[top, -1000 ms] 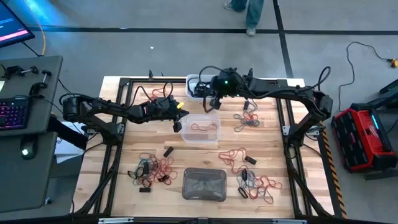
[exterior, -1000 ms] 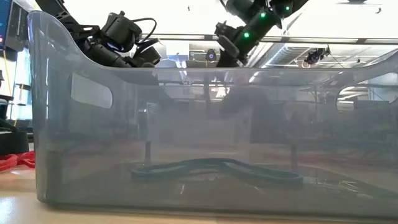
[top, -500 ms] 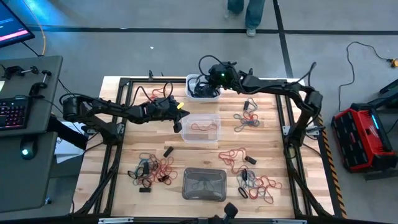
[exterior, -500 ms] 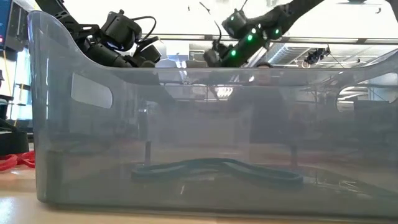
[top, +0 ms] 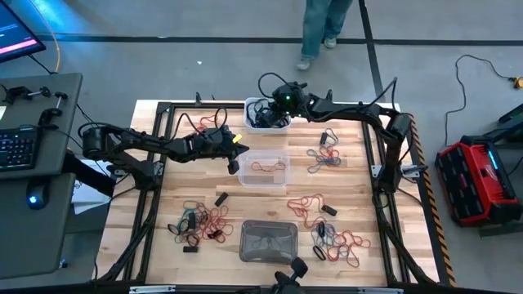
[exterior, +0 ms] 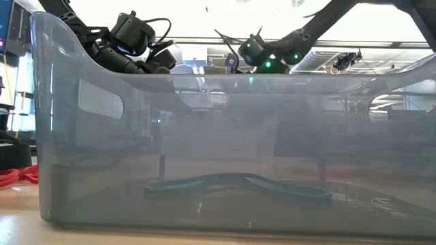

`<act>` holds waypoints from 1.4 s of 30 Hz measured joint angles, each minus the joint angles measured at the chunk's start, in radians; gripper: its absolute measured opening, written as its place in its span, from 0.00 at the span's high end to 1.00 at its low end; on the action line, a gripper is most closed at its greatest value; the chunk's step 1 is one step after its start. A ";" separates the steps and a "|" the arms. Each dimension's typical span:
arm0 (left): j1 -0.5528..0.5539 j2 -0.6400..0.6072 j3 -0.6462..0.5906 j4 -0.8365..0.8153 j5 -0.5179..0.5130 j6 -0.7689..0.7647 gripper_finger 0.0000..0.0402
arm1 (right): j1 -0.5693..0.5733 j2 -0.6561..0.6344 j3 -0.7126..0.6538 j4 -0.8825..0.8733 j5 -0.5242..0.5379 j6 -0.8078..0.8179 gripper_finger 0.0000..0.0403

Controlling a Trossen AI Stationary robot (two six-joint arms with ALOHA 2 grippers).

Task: Sort rubber bands into baskets
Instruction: Put the black rubber band into the white bin

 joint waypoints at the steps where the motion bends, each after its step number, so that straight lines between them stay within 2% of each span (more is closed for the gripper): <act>1: 0.000 0.000 0.000 0.001 0.000 0.000 1.00 | -0.001 0.007 0.000 -0.005 -0.001 -0.001 1.00; 11: 0.000 0.000 0.000 0.004 0.000 0.000 1.00 | -0.020 0.017 0.000 -0.018 -0.008 -0.042 0.97; 14: 0.000 0.000 0.000 0.004 0.000 -0.001 1.00 | -0.019 0.017 0.000 -0.019 -0.013 -0.065 0.89; 20: 0.000 0.000 0.000 0.005 0.000 -0.002 1.00 | -0.016 0.017 0.000 -0.019 -0.014 -0.065 0.67; 24: 0.000 0.000 0.000 0.005 0.000 -0.002 1.00 | -0.016 0.014 0.000 -0.024 -0.015 -0.082 0.62; 26: 0.000 0.000 0.000 0.005 0.000 -0.001 1.00 | -0.016 -0.001 0.000 -0.041 -0.022 -0.113 0.64; 28: 0.000 0.000 0.000 0.005 0.000 -0.001 1.00 | -0.014 -0.028 0.000 -0.061 -0.023 -0.141 0.71; 33: 0.000 0.000 0.000 0.017 0.000 -0.002 1.00 | -0.008 -0.109 0.000 -0.146 -0.044 -0.228 0.96; 37: 0.000 -0.001 0.000 0.038 0.000 -0.001 1.00 | 0.012 -0.152 -0.010 -0.138 -0.116 -0.268 0.97; 42: -0.003 -0.024 0.000 0.023 0.000 -0.002 1.00 | 0.046 -0.194 -0.148 0.028 -0.160 -0.257 0.99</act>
